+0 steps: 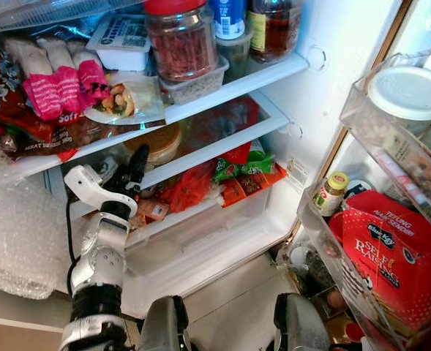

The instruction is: Restocking fridge

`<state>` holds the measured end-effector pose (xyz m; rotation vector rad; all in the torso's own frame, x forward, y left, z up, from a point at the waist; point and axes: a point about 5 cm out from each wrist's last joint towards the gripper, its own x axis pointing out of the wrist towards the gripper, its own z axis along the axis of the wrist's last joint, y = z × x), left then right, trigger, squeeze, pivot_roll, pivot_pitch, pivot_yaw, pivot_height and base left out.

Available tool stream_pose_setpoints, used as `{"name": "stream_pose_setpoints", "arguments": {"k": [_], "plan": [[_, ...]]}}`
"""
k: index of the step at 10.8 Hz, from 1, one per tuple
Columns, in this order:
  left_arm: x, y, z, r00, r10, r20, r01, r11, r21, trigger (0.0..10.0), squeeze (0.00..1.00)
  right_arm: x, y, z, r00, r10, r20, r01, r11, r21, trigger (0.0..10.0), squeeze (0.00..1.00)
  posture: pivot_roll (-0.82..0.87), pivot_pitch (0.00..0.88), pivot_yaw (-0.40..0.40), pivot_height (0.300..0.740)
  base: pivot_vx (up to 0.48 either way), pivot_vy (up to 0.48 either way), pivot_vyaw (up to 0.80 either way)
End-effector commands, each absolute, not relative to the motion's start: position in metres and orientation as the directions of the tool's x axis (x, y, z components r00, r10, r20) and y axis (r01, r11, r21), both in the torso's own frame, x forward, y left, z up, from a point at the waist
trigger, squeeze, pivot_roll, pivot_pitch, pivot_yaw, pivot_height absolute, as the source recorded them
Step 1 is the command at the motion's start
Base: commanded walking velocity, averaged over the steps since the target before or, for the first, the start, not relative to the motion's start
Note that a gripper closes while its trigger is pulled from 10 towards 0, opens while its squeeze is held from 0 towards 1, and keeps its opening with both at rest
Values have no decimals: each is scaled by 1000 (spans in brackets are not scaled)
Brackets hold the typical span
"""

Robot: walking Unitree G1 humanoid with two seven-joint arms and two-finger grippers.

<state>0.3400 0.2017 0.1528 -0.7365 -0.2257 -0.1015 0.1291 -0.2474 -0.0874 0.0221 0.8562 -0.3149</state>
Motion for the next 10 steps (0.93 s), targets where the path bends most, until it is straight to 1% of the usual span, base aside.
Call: {"name": "stream_pose_setpoints", "arguments": {"k": [1, 2, 3, 4, 5, 7, 8, 9, 10], "plan": [[333, 203, 148, 974, -35, 222, 166, 778, -605, 10000, 0, 122, -247, -90, 593, -268, -759, 286, 952, -113, 10000, 0, -62, 161, 65, 596, 0, 0, 0], [325, 198, 142, 976, -96, 196, 182, 852, -491, 10000, 0, 123, -247, -90, 594, -273, -757, 288, 950, -118, 10000, 0, -59, 159, 64, 596, 0, 0, 0], [321, 194, 139, 972, -147, 181, 207, 902, -380, 10000, 0, 124, -248, -89, 595, -276, -755, 288, 950, -120, 10000, 0, -59, 155, 64, 596, 0, 0, 0], [319, 191, 137, 972, -164, 168, 211, 925, -316, 10000, 0, 125, -248, -89, 595, -277, -754, 287, 950, -122, 10000, 0, -57, 145, 67, 596, 0, 0, 0], [318, 188, 133, 974, -168, 152, 198, 958, -208, 10000, 0, 126, -248, -89, 597, -278, -752, 287, 950, -124, 10000, 0, -55, 136, 69, 596, 0, 0, 0], [318, 178, 132, 966, -212, 151, 220, 975, -38, 10000, 0, 130, -247, -88, 602, -280, -748, 287, 950, -125, 10000, 0, -49, 109, 74, 596, 0, 0, 0], [321, 172, 130, 959, -254, 123, 244, 965, 93, 10000, 0, 132, -247, -87, 604, -282, -745, 289, 949, -125, 10000, 0, -48, 101, 76, 596, 0, 0, 0], [324, 168, 126, 958, -265, 111, 248, 958, 146, 10000, 0, 135, -246, -86, 607, -285, -742, 292, 948, -125, 10000, 0, -45, 73, 83, 596, 0, 0, 0], [328, 169, 123, 963, -246, 111, 225, 959, 172, 10000, 0, 142, -246, -84, 612, -290, -736, 298, 946, -125, 10000, 0, -41, 47, 89, 596, 0, 0, 0]]}}
